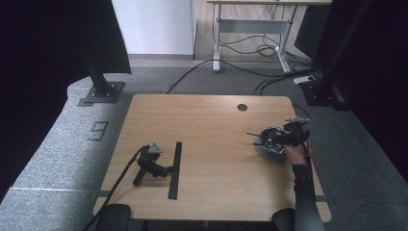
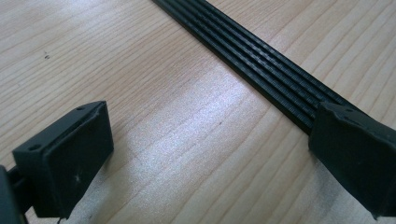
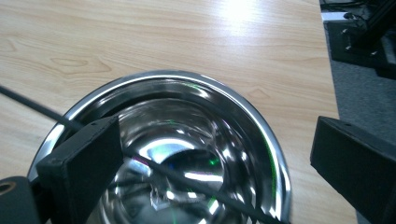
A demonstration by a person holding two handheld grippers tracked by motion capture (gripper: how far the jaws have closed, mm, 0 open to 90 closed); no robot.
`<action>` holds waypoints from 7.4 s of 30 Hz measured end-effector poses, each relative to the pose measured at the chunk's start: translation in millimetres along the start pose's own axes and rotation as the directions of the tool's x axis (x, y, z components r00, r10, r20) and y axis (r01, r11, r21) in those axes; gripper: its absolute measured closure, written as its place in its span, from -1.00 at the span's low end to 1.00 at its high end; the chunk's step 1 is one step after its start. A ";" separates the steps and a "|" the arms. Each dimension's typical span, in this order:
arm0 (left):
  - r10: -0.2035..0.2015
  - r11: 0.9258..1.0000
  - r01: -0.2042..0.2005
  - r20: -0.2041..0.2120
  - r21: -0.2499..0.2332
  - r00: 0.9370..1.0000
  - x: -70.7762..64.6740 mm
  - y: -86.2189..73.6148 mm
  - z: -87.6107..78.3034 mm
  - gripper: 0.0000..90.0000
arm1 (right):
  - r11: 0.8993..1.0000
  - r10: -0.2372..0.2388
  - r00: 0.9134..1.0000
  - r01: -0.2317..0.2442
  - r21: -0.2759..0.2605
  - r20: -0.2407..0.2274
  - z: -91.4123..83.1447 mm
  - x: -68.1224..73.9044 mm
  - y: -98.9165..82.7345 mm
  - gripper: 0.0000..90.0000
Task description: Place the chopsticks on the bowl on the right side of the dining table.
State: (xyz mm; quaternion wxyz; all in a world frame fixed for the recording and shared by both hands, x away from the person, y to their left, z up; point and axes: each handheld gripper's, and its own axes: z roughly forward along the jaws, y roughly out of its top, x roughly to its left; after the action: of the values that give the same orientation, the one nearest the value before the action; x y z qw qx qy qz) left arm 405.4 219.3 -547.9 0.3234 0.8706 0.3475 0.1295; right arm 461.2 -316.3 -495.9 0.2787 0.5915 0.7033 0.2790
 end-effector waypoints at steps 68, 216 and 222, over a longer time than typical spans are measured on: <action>0.000 1.000 0.000 0.000 0.000 1.000 -0.1 0.0 0.0 -1.00 | 1.000 -0.013 1.000 0.014 -0.003 0.007 -16.1 -2.9 -46.1 -0.96; 0.001 1.000 -0.001 0.000 0.000 1.000 0.1 -0.1 0.0 -1.00 | 0.874 -0.435 0.738 0.485 -0.043 -0.515 23.7 338.4 -4.3 -1.00; 0.001 1.000 -0.001 0.000 0.000 1.000 0.2 -0.1 -0.1 -1.00 | 0.873 -0.434 0.738 0.487 -0.037 -0.517 27.1 341.7 -5.9 -1.00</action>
State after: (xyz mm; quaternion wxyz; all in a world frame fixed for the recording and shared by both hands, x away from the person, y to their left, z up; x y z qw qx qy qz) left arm 405.5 219.5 -547.9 0.3231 0.8709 0.3469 0.1296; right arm 427.3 22.1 -540.0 0.1129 0.3170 0.8886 0.3116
